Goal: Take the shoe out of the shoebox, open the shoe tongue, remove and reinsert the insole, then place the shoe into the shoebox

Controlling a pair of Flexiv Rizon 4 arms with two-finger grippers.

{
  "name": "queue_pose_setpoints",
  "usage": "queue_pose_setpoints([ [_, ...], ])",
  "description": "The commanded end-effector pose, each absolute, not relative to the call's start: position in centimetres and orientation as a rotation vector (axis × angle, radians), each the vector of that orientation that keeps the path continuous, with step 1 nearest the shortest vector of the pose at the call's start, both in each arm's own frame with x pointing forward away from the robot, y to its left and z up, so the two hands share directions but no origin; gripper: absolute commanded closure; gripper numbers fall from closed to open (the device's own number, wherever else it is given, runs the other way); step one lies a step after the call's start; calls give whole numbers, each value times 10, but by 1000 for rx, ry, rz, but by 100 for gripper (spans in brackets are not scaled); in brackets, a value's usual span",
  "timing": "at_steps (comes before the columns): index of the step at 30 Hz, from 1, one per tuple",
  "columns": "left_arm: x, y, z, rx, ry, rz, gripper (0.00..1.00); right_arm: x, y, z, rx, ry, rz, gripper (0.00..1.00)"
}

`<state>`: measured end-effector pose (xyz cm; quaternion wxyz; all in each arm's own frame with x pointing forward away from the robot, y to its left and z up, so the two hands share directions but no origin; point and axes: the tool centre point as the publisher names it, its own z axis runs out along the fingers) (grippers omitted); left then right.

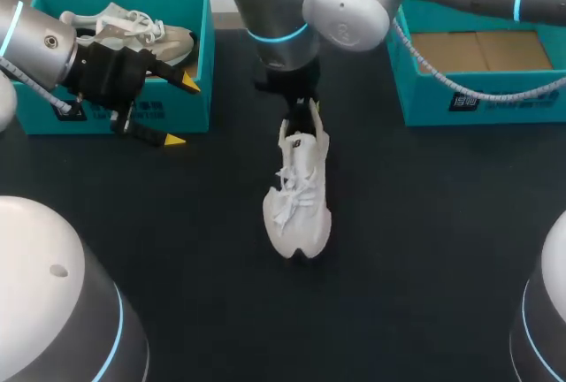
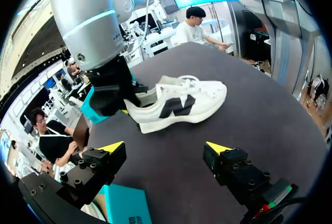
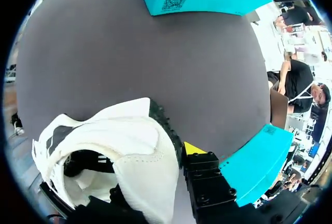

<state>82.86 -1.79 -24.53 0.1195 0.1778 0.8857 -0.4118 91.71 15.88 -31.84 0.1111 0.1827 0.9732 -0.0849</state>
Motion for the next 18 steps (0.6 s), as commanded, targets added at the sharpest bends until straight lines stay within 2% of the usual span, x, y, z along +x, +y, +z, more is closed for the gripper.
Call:
queue_pose_setpoints([
  [1,828,-18,-245,520,2591,-1201,0,918,143,-239,489,2905,-209,100],
  [11,828,-18,-245,520,2591,-1201,0,935,139,-163,236,2974,-160,100],
  [18,828,-18,-245,520,2591,-1201,0,941,130,-137,231,2959,-141,100],
])
